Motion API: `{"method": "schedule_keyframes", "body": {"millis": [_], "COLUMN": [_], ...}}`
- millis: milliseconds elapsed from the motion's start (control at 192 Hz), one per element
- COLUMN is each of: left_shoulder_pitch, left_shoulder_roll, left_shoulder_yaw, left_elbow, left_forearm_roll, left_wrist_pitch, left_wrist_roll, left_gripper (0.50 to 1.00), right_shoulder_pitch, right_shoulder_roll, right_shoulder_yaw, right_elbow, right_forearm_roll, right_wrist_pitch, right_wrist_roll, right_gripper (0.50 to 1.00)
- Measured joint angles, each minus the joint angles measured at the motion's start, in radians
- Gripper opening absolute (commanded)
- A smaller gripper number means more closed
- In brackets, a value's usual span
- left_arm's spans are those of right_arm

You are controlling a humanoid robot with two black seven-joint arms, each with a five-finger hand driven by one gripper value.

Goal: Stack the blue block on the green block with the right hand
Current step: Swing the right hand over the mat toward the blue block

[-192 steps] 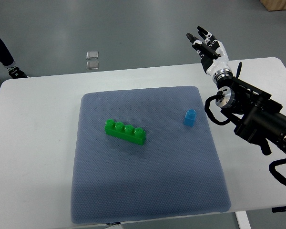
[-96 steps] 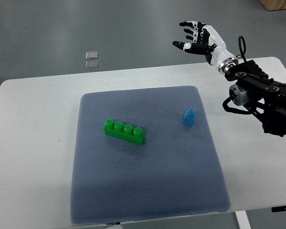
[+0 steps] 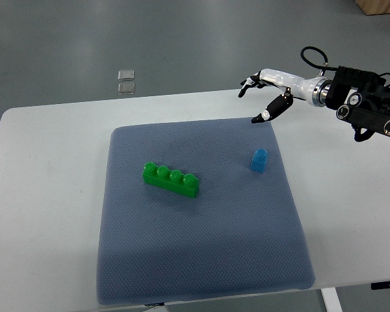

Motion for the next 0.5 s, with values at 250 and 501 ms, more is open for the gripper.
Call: {"method": "schedule_keyframes", "body": {"millis": [250, 501], "left_shoulder_pitch": [0.000, 0.000], "left_shoulder_roll": [0.000, 0.000], "left_shoulder_yaw": [0.000, 0.000], "left_elbow": [0.000, 0.000], "left_forearm_roll": [0.000, 0.000], "left_wrist_pitch": [0.000, 0.000], "left_wrist_roll": [0.000, 0.000], "left_gripper": [1.000, 1.000], "right_shoulder_pitch": [0.100, 0.146], "right_shoulder_roll": [-0.011, -0.035], "right_shoulder_yaw": [-0.123, -0.164], "right_elbow": [0.007, 0.075], "right_forearm_roll": [-0.055, -0.057], "right_wrist_pitch": [0.122, 0.194], "right_wrist_roll": [-0.098, -0.120], "right_gripper": [0.911, 0.911]}}
